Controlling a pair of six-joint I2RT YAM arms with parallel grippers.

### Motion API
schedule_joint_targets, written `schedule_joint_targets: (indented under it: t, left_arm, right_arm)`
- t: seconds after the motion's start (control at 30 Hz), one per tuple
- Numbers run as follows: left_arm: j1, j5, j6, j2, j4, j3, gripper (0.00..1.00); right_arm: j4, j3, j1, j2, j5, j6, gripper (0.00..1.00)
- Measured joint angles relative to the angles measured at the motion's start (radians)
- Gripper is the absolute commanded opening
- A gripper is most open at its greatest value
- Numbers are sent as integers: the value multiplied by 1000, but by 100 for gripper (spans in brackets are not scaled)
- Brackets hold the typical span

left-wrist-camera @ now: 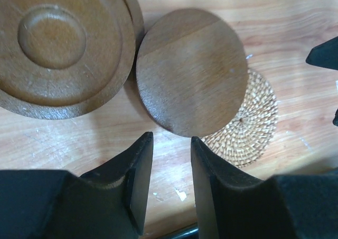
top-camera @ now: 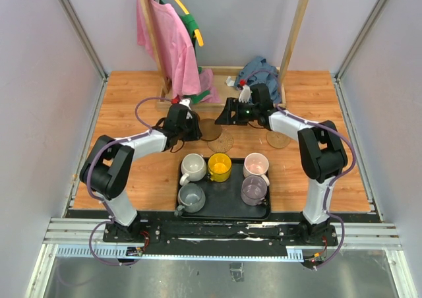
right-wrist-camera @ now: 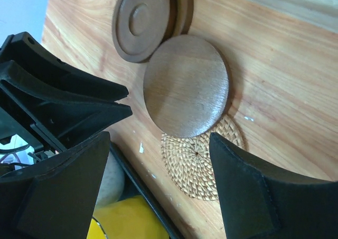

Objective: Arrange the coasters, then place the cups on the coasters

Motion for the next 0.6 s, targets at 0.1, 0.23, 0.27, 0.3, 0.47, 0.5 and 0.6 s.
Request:
schedule_joint_targets:
  t: [0.1,0.23,0.27,0.3,0.47,0.5,0.6]
  left_arm:
    - [2,0,-8,30,-12,0,41]
    - [19,15,-29,48,-13,0,60]
    - [28,23,-40,50,-8,-2,66]
    - [35,29,-45,50,-3,-5,72]
    - [88,116,-106,63,85,-52,87]
    - [96,136,-121,71,106,-60,87]
    - [117,210,-157,100,194,-67,88]
  right_arm:
    - [-17,0,0,26,1,-8,77]
    - [-35,13,0,66,0,-11,77]
    - [-36,22,-1,80,0,-14,77]
    - [-38,27,-1,89,0,-16,77]
    - [-48,55,-1,108,0,-34,77]
    - [-50,63,-1,110,0,-35,77]
    - [-52,92,-3,119,-1,-42,77]
